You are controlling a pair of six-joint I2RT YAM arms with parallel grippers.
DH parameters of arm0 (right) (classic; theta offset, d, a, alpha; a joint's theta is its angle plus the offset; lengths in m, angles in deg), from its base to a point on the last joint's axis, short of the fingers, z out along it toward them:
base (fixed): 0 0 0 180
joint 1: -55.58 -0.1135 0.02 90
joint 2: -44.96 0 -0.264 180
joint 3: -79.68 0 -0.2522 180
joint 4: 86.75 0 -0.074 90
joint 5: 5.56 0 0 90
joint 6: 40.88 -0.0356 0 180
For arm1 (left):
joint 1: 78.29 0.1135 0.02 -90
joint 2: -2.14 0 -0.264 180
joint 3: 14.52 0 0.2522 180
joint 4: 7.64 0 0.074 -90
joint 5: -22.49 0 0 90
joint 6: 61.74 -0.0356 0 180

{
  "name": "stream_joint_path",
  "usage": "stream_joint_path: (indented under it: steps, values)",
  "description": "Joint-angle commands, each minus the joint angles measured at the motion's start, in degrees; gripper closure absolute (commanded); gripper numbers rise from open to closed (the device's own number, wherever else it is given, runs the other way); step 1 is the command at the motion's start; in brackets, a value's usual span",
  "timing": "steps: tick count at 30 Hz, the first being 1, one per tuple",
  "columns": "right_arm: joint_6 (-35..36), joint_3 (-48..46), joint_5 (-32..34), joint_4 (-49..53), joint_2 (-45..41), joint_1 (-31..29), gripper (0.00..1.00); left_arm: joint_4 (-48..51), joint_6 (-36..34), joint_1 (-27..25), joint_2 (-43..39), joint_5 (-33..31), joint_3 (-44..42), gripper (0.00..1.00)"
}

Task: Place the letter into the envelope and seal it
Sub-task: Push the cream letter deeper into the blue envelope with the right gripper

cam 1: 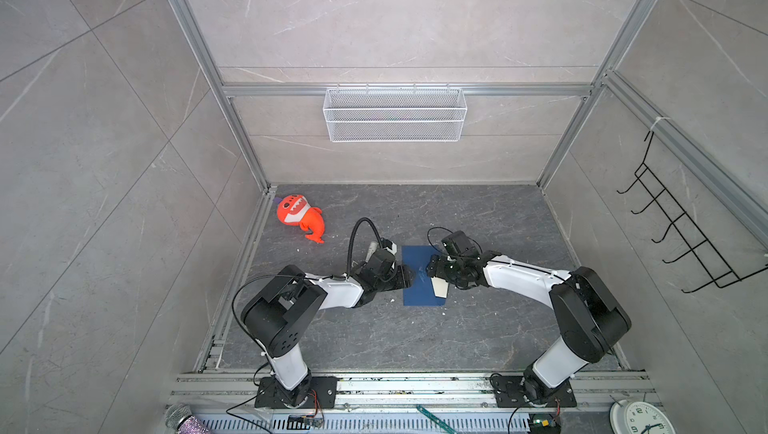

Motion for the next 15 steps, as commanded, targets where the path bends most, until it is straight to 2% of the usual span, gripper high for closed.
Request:
stream_joint_path:
  steps: [1,8,15]
  values:
    - [0.16,-0.08,-0.04,-1.32,1.37,-0.22,0.13,-3.2,0.5,0.39,1.47,1.88,2.0,0.44]
    - [0.4,0.52,-1.7,-3.03,3.31,-0.23,0.13,-3.48,0.83,0.65,3.76,3.0,2.72,0.52]
    - [0.77,0.77,-3.76,-5.76,5.18,-0.22,0.12,-3.75,0.82,1.17,5.24,3.78,2.99,0.55]
